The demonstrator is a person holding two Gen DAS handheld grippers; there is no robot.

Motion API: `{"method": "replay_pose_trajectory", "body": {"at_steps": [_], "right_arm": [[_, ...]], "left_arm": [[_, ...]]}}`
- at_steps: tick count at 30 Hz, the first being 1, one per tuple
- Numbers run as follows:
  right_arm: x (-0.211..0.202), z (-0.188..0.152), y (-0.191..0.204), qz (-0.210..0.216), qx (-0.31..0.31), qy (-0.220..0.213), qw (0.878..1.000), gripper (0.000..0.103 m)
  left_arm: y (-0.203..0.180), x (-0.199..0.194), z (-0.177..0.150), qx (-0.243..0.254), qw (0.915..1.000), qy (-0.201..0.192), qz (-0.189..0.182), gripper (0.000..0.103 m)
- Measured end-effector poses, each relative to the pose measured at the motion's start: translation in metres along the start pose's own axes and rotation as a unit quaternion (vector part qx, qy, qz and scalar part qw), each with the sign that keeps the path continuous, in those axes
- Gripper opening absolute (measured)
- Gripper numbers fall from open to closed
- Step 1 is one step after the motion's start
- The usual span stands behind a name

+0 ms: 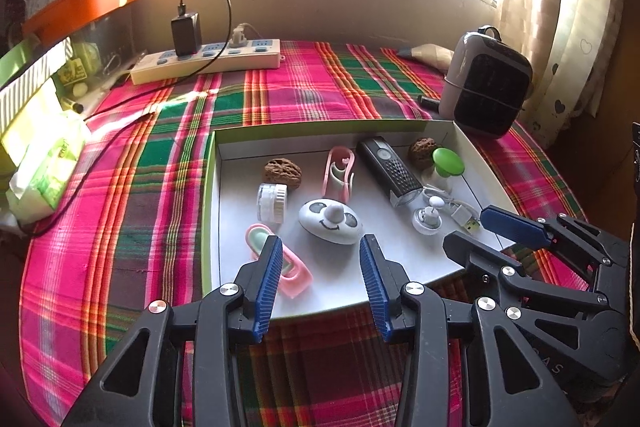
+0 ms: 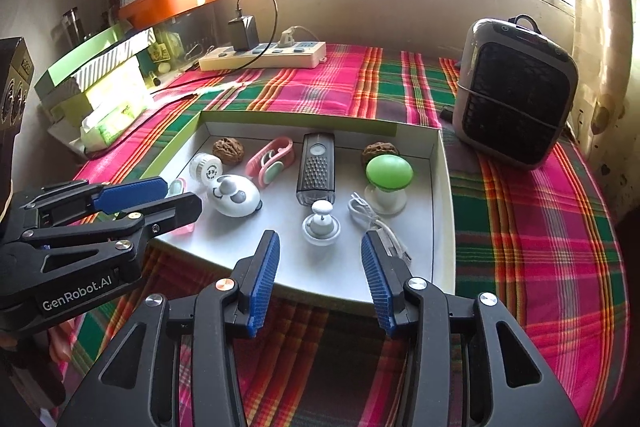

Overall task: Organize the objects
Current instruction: 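Withdraw both open tools up and away from the box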

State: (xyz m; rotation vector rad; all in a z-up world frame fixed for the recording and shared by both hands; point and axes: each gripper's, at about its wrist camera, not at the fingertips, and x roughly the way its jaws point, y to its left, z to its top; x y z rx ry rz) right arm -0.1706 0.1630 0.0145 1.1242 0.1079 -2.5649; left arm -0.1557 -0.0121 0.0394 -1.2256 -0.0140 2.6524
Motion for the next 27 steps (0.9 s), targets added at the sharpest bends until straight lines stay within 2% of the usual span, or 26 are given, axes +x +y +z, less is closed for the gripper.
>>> {"method": "replay_pose_trajectory", "body": {"at_steps": [3, 7, 12, 24, 27], "right_arm": [[-0.005, -0.004, 0.002, 0.001, 0.005, -0.002, 1.000, 0.044], [-0.013, -0.011, 0.004, -0.001, 0.006, -0.009, 1.000, 0.045], [-0.022, -0.021, 0.006, -0.006, 0.008, -0.012, 1.000, 0.051], [-0.018, -0.051, 0.011, -0.012, 0.010, 0.020, 1.000, 0.052], [-0.017, -0.057, 0.009, -0.022, 0.010, 0.029, 0.999, 0.056]], "left_arm": [[-0.003, -0.008, -0.007, 0.008, 0.9997, -0.009, 0.022, 0.039], [-0.004, -0.018, -0.016, 0.006, 0.9995, -0.015, 0.027, 0.039], [-0.006, -0.029, -0.032, 0.012, 0.9988, -0.021, 0.044, 0.039], [0.002, -0.023, -0.064, -0.003, 0.9979, 0.008, 0.065, 0.039], [0.004, -0.022, -0.070, -0.006, 0.9976, 0.014, 0.067, 0.039]]}}
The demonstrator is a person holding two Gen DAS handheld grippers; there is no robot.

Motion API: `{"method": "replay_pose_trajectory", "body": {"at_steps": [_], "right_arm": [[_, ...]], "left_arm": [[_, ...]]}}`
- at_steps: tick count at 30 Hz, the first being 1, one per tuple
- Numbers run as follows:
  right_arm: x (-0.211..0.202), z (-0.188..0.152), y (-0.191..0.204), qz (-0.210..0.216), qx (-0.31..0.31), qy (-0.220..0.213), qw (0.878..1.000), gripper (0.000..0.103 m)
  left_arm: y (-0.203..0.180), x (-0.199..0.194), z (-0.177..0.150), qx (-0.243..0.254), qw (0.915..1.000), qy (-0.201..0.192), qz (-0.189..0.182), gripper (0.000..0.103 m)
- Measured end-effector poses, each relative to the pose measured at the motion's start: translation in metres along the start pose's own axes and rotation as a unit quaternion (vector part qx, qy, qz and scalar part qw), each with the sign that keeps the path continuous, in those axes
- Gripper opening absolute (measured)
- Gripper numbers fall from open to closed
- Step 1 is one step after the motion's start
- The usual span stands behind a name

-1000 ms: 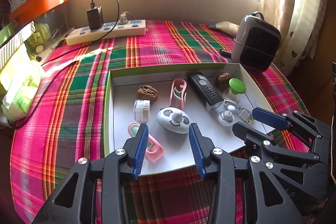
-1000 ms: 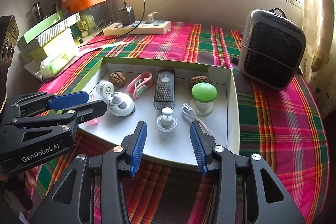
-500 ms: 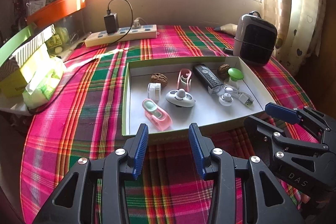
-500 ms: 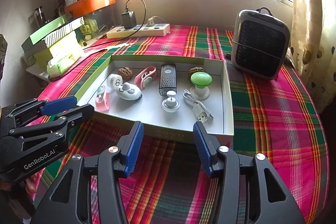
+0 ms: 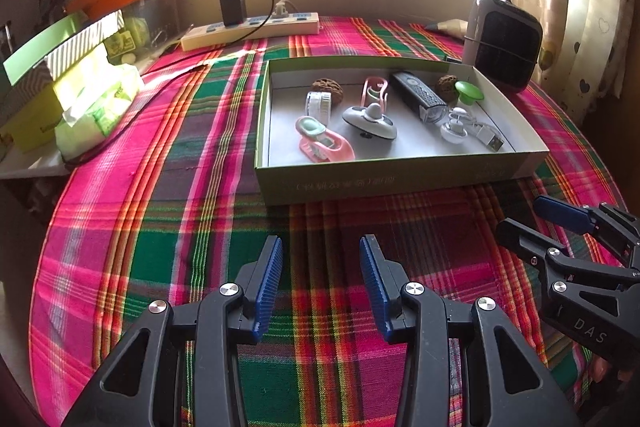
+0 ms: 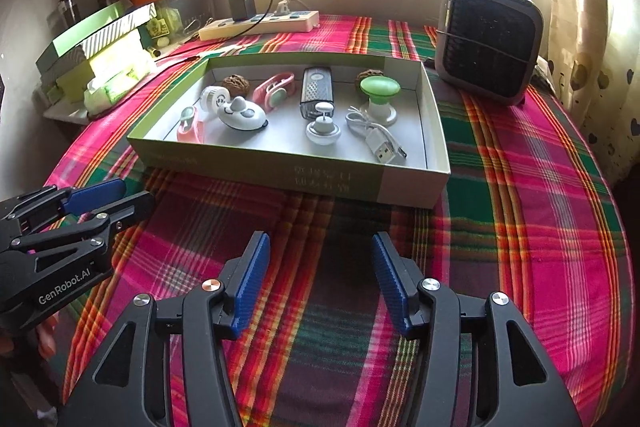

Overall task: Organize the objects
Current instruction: 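Withdraw both open tools up and away from the box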

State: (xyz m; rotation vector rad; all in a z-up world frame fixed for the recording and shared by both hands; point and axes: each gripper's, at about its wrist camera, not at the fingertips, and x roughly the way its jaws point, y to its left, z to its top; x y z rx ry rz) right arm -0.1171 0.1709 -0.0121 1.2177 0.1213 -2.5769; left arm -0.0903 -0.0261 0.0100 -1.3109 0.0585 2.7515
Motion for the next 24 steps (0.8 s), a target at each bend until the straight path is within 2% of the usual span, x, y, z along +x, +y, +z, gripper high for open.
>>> {"method": "replay_pose_trajectory", "body": {"at_steps": [15, 19, 24], "right_arm": [[-0.003, -0.010, -0.013, -0.033, 0.006, 0.013, 0.999, 0.057], [-0.001, -0.011, -0.015, -0.040, 0.010, 0.016, 0.999, 0.065], [-0.001, -0.010, -0.015, -0.043, 0.009, 0.016, 0.999, 0.066]], "left_arm": [[0.002, 0.004, -0.008, -0.009, 0.9999, 0.004, 0.007, 0.040], [0.000, 0.005, -0.009, -0.008, 0.9999, -0.002, 0.009, 0.043], [-0.001, 0.005, -0.009, -0.007, 0.9999, -0.002, 0.009, 0.044]]}}
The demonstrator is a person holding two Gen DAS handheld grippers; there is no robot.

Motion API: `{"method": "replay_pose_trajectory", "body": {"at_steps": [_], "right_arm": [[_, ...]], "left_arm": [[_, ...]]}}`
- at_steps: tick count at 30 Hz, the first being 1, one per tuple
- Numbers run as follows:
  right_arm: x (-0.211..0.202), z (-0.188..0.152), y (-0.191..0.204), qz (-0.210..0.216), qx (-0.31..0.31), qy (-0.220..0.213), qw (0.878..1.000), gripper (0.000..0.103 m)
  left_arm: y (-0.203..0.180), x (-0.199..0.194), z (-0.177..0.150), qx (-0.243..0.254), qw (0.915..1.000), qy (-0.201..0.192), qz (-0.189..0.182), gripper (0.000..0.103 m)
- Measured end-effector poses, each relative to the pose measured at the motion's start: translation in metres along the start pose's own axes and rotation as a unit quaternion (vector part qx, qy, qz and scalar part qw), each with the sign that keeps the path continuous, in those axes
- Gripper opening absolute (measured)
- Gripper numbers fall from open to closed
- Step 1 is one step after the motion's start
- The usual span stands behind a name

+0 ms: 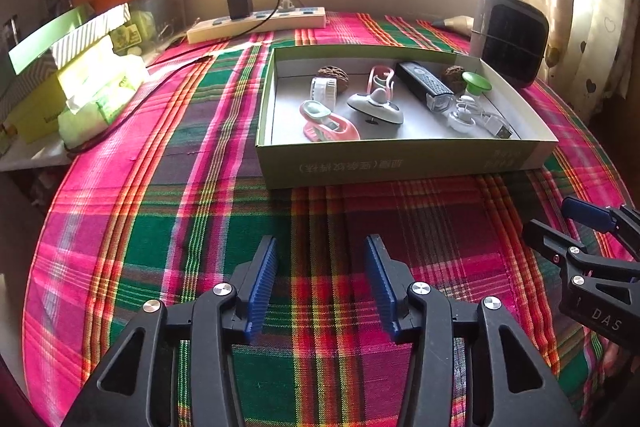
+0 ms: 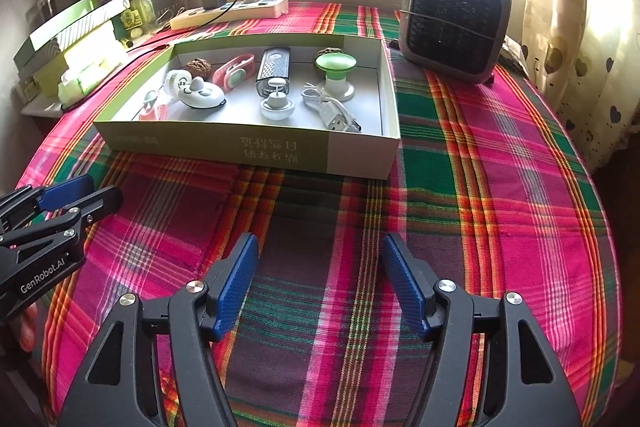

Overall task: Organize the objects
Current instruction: 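Withdraw both open tools up and away from the box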

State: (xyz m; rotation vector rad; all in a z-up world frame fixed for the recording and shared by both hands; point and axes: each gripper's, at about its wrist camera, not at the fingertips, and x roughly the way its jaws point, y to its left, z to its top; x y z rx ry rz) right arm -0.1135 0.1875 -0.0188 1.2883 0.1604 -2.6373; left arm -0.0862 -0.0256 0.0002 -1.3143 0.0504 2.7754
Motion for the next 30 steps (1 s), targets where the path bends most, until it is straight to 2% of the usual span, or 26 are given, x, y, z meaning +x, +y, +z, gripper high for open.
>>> {"method": "replay_pose_trajectory", "body": {"at_steps": [3, 6, 30], "right_arm": [[0.0003, 0.0002, 0.0009, -0.001, 0.002, 0.001, 1.000, 0.068], [0.0021, 0.0000, -0.0023, -0.008, 0.010, 0.004, 1.000, 0.075], [0.0012, 0.0003, -0.0030, -0.009, 0.010, 0.005, 1.000, 0.076]], "left_arm": [[-0.0003, 0.0005, 0.0000, -0.001, 1.0000, 0.001, -0.005, 0.046], [-0.0001, 0.0010, 0.0003, 0.001, 1.0000, 0.001, -0.005, 0.047], [-0.0009, 0.0009, -0.0002, 0.000, 1.0000, 0.002, -0.005, 0.047]]}}
